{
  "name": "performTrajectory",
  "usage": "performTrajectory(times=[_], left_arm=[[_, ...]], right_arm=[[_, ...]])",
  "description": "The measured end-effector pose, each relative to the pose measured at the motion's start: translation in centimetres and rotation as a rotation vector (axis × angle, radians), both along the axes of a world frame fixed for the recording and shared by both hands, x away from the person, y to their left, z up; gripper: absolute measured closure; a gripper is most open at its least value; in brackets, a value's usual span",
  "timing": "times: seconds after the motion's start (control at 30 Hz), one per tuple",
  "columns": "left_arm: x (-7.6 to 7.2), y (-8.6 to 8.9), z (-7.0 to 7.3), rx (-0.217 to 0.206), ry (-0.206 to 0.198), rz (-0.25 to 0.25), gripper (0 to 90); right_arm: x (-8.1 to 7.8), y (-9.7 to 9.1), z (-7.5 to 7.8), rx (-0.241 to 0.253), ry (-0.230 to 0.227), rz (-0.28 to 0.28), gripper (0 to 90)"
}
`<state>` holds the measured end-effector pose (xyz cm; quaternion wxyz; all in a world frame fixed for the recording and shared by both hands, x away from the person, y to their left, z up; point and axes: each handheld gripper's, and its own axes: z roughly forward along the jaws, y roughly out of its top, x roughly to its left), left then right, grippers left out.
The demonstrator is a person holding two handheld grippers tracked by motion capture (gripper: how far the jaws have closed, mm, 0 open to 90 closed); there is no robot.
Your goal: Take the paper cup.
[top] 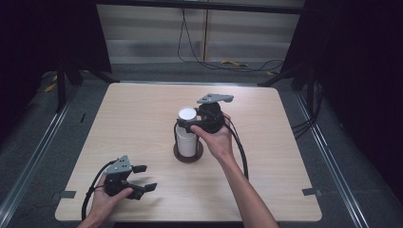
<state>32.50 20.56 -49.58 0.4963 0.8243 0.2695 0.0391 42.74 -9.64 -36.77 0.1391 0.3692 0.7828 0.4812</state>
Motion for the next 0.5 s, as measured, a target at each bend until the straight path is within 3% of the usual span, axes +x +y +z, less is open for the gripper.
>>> performTrajectory(times=[0.3,0.5], left_arm=[[0.0,0.0,-0.1,0.001,0.005,-0.004,18.3],[0.1,0.0,-0.1,0.007,0.004,-0.008,18.3]], right_arm=[[0.3,0.5,0.4,-0.030,-0.010,-0.001,32.9],[0.2,0.1,1.0,0.003,-0.022,-0.002,33.2]])
